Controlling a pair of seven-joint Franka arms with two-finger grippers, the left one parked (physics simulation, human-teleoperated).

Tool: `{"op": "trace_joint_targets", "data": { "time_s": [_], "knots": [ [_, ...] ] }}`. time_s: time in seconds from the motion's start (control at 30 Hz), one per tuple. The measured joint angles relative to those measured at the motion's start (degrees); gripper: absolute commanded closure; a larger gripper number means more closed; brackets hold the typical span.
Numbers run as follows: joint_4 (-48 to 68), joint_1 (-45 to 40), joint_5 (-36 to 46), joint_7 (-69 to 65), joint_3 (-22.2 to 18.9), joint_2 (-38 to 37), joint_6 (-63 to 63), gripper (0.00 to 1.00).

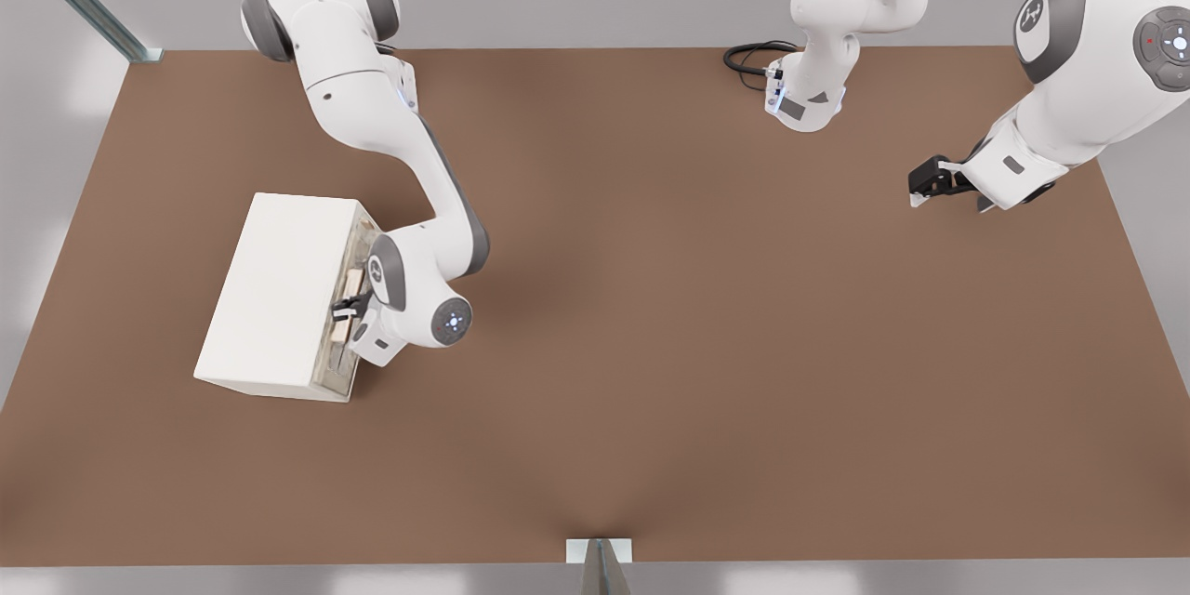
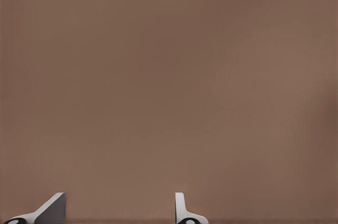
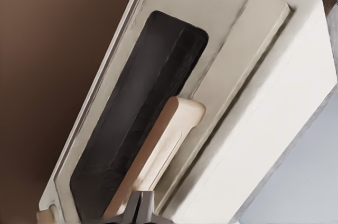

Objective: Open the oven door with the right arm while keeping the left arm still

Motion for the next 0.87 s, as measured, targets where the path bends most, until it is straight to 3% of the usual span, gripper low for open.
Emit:
{"op": "trace_joint_targets", "data": {
  "time_s": [0.13,0.17,0.2,0.27,0.37,0.87],
  "knots": [
    [9.98,-2.75,9.37,0.05,0.02,-2.17,0.45,0.79],
    [10.08,-5.67,13.84,-0.14,0.12,-6.26,0.53,0.68],
    [9.03,-8.64,17.78,-0.62,0.12,-11.25,0.59,0.00],
    [5.22,-11.61,23.08,-1.65,-0.26,-19.55,0.88,0.00],
    [3.83,-13.11,27.18,-3.12,-0.81,-24.10,1.86,0.00],
    [3.90,-13.33,30.99,-7.73,-1.88,-24.72,3.44,0.00]
  ]
}}
